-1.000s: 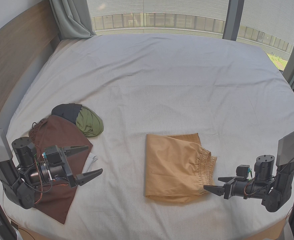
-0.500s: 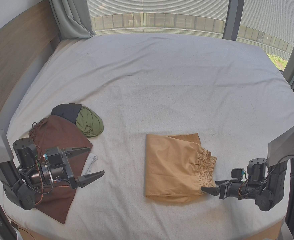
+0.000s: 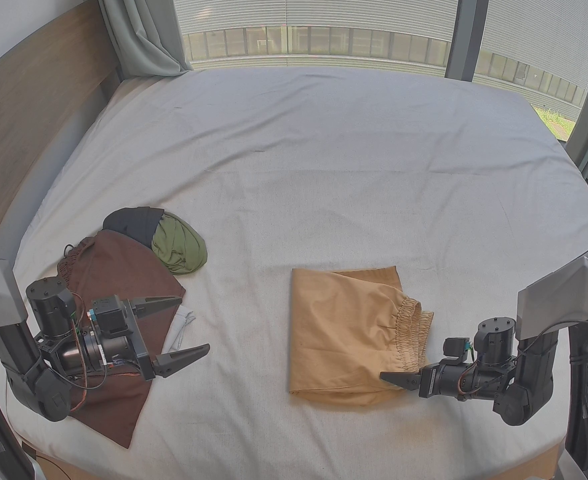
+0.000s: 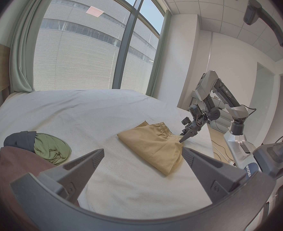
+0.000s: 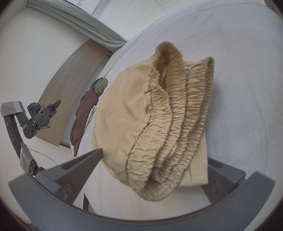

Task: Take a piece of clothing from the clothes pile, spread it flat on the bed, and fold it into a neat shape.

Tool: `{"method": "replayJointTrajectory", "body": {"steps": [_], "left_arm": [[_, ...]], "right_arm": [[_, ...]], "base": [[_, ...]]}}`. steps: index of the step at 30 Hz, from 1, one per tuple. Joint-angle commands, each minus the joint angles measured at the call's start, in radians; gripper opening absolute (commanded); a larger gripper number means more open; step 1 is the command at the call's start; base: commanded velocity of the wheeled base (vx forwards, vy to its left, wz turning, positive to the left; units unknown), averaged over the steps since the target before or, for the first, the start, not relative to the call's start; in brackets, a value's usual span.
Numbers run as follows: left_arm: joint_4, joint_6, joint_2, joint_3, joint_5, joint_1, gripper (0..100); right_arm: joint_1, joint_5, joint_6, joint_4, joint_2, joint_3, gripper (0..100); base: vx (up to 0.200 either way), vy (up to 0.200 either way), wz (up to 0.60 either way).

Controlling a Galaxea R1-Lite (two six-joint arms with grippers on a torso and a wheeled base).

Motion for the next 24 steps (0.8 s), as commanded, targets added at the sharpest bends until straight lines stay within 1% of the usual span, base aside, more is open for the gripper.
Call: {"method": "replayJointTrajectory", "body": {"steps": [1, 11, 12, 24], "left_arm": [[-0.001, 0.000, 0.003, 0.001, 0.000, -0.002, 100], [0.000, 0.000, 0.003, 0.001, 0.002, -0.007, 100], [0.000, 0.000, 0.001, 0.001, 0.002, -0.007, 100], [0.000, 0.000, 0.001, 0.001, 0.000, -0.005, 100]], "right_arm": [[0.011, 0.001, 0.000, -0.001, 0.006, -0.009, 100], [0.008, -0.001, 0.000, -0.001, 0.006, -0.018, 100], [0.008, -0.001, 0.001, -0.001, 0.006, -0.016, 0], [0.012, -0.001, 0.005, -0.001, 0.005, -0.016, 0]], "base": [[0.000, 0.000, 0.00], [0.000, 0.000, 0.00], [0.000, 0.000, 0.00], [0.000, 0.000, 0.00]]}}
